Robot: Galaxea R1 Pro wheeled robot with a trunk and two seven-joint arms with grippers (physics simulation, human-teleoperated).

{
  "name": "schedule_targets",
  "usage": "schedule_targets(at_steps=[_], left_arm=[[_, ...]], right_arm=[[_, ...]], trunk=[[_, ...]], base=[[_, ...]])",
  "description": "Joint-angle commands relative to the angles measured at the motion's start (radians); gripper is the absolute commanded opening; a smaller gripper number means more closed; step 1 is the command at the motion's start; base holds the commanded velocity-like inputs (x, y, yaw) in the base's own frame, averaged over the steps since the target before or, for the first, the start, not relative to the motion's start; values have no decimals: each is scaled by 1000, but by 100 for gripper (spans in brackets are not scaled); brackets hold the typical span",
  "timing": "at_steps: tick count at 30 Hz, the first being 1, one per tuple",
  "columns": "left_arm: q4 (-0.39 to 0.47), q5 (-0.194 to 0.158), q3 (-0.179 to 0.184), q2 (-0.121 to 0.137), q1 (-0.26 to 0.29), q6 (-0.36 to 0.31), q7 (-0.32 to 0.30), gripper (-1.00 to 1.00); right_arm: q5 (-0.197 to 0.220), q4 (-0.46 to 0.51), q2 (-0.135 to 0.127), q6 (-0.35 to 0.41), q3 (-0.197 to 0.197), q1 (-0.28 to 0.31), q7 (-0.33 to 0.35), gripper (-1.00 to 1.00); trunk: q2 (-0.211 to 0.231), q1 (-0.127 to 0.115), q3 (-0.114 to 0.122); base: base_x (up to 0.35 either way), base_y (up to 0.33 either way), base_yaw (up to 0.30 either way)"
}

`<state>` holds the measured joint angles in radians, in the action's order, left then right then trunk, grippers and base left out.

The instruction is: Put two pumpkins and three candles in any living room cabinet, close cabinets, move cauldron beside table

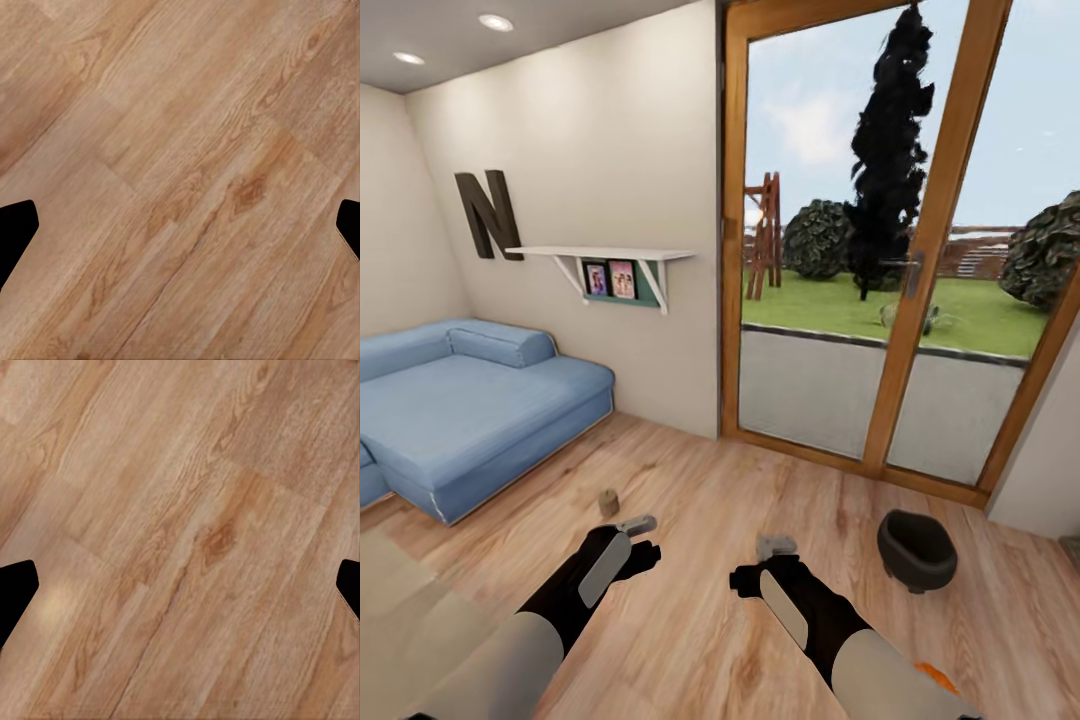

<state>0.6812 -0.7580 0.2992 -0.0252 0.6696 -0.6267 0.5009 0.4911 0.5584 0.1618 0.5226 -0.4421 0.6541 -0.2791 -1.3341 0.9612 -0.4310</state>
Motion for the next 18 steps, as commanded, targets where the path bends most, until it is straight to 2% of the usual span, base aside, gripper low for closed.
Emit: schedule_targets(at_steps=[1, 12, 18], left_arm=[[1, -10, 3, 1, 1, -1, 10, 100], [0, -11, 3, 0, 1, -1, 10, 100], [-1, -11, 6, -12, 1, 0, 9, 100]], right_arm=[[11, 1, -1, 2, -6, 1, -9, 100], [11, 1, -1, -1, -6, 1, -11, 100], [11, 1, -2, -3, -6, 1, -11, 100]], trunk=[[-1, 1, -1], [-1, 1, 6], [-1, 1, 6]], base=[[342, 0, 0], [342, 0, 0], [342, 0, 0]])
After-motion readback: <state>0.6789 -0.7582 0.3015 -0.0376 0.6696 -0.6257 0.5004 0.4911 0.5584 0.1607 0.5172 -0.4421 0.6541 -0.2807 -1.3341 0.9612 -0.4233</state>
